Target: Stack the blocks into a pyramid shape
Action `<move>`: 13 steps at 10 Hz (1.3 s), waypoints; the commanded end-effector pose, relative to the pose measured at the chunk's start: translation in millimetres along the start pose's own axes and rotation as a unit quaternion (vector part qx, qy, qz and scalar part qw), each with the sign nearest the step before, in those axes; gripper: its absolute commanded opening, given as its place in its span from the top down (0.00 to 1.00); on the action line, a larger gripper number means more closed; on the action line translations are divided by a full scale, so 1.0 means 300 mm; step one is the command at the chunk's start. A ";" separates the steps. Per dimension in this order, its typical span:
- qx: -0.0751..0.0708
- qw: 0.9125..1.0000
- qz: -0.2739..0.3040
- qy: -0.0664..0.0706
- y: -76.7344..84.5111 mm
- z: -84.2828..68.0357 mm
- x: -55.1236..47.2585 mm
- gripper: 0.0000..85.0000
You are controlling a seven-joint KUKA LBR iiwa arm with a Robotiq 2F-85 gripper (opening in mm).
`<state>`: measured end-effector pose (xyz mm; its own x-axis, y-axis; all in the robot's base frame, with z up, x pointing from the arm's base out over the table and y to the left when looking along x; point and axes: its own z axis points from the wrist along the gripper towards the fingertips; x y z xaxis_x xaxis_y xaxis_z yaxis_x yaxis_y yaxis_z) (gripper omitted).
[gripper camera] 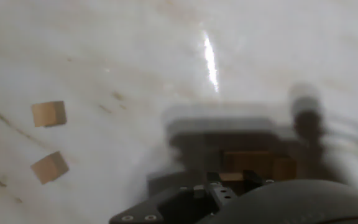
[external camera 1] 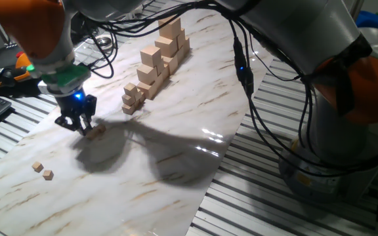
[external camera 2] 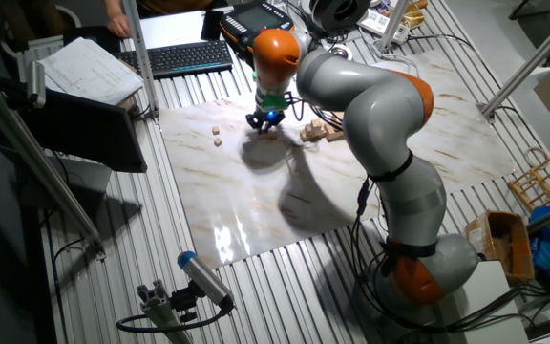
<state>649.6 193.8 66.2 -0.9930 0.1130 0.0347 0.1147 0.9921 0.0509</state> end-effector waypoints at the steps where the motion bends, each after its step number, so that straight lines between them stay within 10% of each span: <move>1: 0.004 1.000 -0.002 -0.003 0.001 0.005 -0.005 1.00; 13: -0.002 1.000 -0.028 -0.007 -0.056 0.047 -0.027 1.00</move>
<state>655.5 177.0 51.2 -0.9982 0.0575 0.0190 0.0585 0.9968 0.0549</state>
